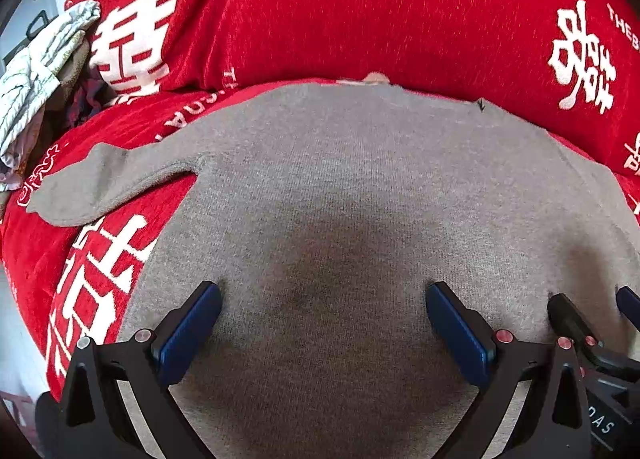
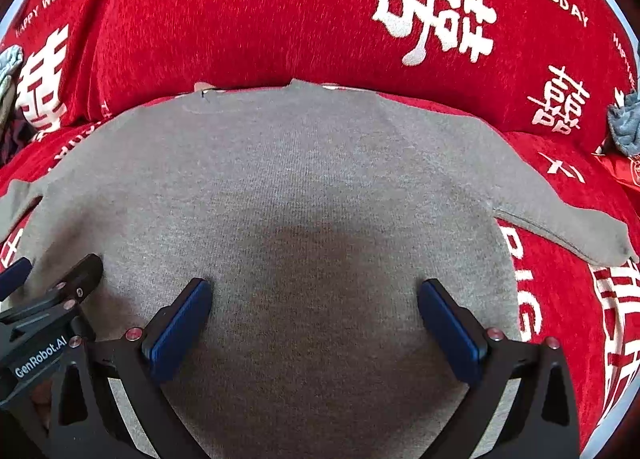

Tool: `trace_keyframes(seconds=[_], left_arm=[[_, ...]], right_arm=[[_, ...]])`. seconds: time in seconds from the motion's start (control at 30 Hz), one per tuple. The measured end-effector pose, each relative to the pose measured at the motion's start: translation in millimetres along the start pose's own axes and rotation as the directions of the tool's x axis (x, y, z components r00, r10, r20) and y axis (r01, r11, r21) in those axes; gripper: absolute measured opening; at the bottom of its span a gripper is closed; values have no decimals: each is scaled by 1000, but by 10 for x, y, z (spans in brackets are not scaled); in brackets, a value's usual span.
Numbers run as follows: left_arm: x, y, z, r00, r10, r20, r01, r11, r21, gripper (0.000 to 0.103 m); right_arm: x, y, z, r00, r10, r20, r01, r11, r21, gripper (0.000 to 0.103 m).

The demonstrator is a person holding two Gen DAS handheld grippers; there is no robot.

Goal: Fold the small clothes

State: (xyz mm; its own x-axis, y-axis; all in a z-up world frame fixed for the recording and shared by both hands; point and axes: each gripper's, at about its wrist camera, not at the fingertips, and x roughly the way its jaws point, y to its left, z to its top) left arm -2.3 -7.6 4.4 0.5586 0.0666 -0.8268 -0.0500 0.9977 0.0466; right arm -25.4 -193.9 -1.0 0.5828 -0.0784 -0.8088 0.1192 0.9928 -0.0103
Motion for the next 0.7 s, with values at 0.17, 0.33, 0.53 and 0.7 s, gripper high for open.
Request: trace_keyframes(seconds=[0.17, 0.33, 0.53, 0.7], left_arm=[[7, 16, 78, 998, -12, -55, 14, 999, 34, 103], [-100, 36, 198, 996, -47, -70, 51, 997, 58, 103], [-131, 25, 316, 996, -60, -71, 64, 996, 54, 103], [-192, -22, 358, 999, -47, -23, 48, 998, 51, 103]], right_arm=[[3, -3, 111, 997, 23, -70, -24, 999, -25, 103], [-280, -64, 294, 1000, -2, 15, 2, 1000, -10, 103], [-446, -52, 463, 999, -17, 49, 19, 999, -40, 103], [-427, -9, 469, 997, -51, 50, 54, 996, -69, 103]])
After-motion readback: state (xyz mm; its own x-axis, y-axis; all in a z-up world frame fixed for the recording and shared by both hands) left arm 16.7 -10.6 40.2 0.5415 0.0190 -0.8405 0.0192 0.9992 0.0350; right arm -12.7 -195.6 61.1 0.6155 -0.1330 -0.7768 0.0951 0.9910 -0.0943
